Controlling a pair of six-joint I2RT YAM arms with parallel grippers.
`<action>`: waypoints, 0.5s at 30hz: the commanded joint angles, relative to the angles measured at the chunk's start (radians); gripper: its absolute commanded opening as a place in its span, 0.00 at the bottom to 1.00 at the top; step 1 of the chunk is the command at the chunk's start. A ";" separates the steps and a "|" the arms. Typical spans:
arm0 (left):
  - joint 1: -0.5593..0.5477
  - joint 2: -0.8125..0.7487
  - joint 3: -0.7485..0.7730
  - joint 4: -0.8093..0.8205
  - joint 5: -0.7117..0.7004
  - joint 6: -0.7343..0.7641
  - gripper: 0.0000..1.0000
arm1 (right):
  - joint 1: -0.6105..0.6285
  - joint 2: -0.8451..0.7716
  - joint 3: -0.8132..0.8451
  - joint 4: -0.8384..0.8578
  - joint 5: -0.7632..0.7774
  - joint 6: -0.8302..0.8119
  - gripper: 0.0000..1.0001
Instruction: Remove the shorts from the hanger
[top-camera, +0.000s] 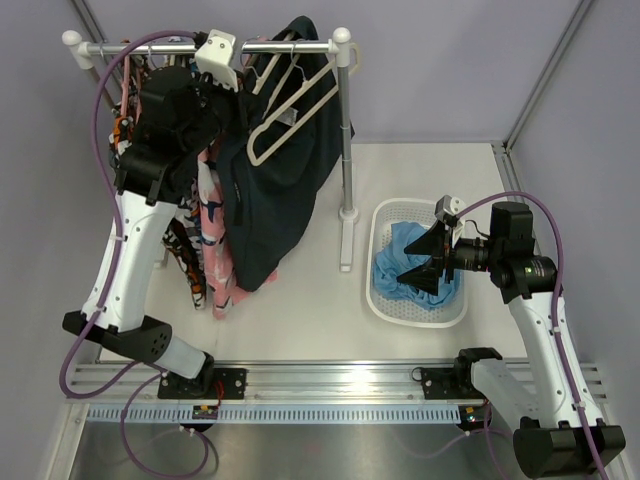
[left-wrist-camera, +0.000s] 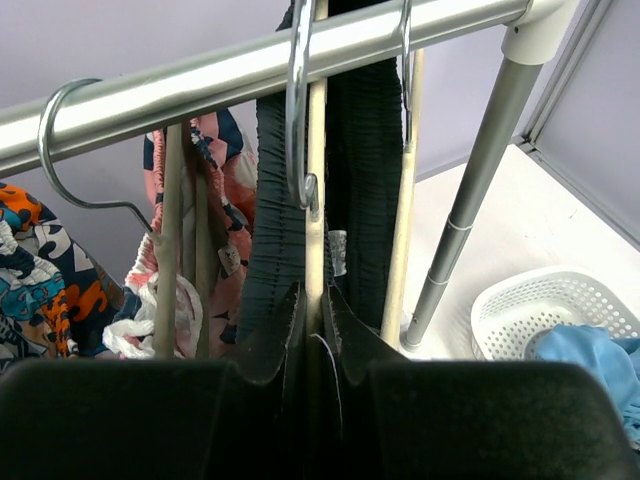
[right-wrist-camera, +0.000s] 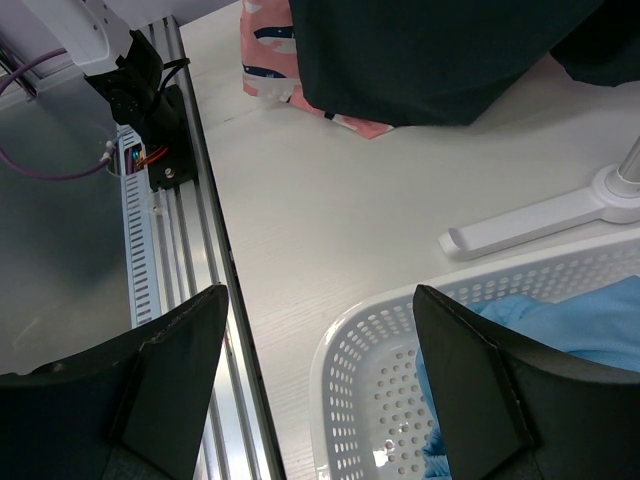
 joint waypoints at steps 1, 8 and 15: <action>0.002 -0.055 0.008 0.103 -0.007 -0.010 0.00 | -0.003 0.001 0.009 -0.004 -0.014 -0.015 0.83; 0.002 -0.101 -0.054 -0.013 -0.041 -0.048 0.00 | -0.002 0.001 0.009 -0.005 -0.017 -0.015 0.84; 0.002 -0.133 -0.111 -0.112 -0.038 -0.065 0.00 | -0.003 0.001 0.009 -0.005 -0.017 -0.018 0.83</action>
